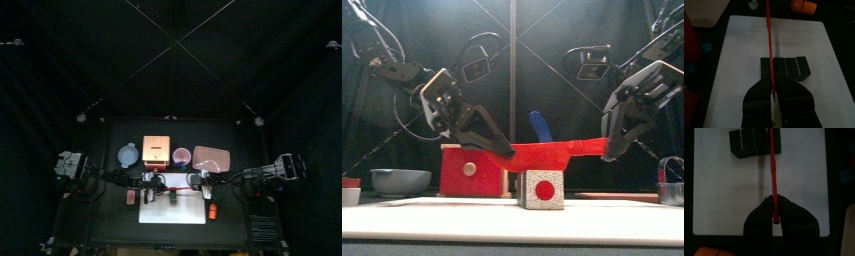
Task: Place sushi on board then cut the sushi with the knife then place the pieces on the plate
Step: Cut the sushi into 4 pieces
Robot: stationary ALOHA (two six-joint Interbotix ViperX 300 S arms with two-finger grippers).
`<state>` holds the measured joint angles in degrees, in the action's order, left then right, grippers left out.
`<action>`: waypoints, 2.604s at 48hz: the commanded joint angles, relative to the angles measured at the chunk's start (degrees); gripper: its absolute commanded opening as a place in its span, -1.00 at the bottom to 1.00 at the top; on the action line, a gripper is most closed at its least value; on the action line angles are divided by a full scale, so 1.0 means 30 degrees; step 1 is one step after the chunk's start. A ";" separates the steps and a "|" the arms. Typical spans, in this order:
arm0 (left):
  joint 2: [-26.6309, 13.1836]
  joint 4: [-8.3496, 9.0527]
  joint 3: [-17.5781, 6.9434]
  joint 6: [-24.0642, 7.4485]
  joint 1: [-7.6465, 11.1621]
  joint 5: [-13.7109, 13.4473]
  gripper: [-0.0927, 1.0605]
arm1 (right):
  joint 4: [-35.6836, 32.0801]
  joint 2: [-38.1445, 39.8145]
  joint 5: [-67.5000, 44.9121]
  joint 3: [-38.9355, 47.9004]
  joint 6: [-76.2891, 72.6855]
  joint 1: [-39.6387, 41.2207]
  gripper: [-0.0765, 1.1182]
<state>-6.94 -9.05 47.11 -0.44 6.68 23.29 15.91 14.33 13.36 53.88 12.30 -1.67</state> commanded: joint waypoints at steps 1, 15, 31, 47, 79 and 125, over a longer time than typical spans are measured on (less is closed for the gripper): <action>0.0439 0.0000 0.0205 0.0029 0.0146 -0.0146 -0.18 | 0.0234 0.0176 0.0176 0.0176 0.0029 -0.0088 -0.29; 0.0527 -0.0469 0.0381 0.0088 0.0293 -0.0146 -0.18 | 0.0674 0.0176 0.0146 0.0293 0.0029 -0.0117 -0.29; 0.0381 -0.0527 0.0498 0.0176 0.0322 -0.0146 -0.18 | 0.1025 -0.0234 0.0146 0.0352 0.0029 -0.0146 -0.29; 0.0117 -0.0732 0.0645 0.0146 0.0352 -0.0146 -0.18 | 0.1172 -0.0469 0.0029 0.0352 0.0029 -0.0146 -0.29; 0.0234 -0.0732 0.0645 0.0146 0.0586 -0.0146 -0.18 | 0.1611 -0.0498 0.0176 0.0029 0.0000 -0.0527 -0.29; -0.1172 -0.0234 0.0469 0.0000 -0.0322 -0.1670 -0.18 | 0.0000 -0.2725 0.0264 -0.0732 0.0059 -0.0352 -0.29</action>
<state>-10.99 -10.46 47.55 -0.44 6.50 20.30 16.96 5.45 12.83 51.59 12.30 -2.55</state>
